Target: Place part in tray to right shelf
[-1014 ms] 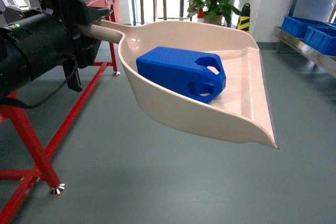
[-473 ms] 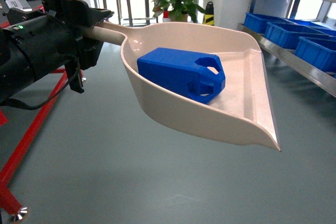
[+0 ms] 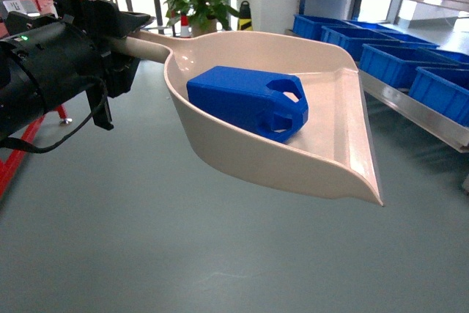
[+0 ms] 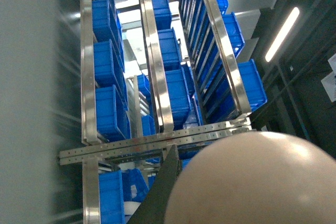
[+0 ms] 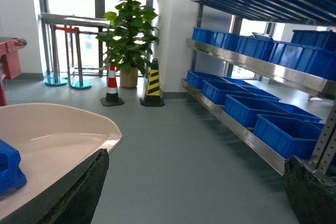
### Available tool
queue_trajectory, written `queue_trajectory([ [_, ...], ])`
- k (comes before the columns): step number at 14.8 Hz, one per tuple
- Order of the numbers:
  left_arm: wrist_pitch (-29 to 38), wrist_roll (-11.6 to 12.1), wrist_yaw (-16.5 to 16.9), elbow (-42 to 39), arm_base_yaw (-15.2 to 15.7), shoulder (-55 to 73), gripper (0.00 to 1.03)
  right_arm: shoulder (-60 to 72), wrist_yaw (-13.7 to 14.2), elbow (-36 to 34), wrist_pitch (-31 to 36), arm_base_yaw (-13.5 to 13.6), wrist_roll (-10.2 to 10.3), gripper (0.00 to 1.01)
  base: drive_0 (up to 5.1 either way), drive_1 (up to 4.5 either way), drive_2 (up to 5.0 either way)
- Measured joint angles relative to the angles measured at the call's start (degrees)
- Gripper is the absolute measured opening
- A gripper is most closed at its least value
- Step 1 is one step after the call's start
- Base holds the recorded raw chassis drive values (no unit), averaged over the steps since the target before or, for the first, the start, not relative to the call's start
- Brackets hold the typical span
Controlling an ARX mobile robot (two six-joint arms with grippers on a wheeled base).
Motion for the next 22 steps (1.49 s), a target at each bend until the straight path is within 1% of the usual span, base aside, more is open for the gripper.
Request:
queue_trajectory([
  [22, 0.0, 0.0, -0.1, 0.0, 0.0, 0.0, 0.12, 0.0, 0.0, 0.0, 0.1, 0.0, 0.0, 0.98, -1.6, -1.65, -1.6],
])
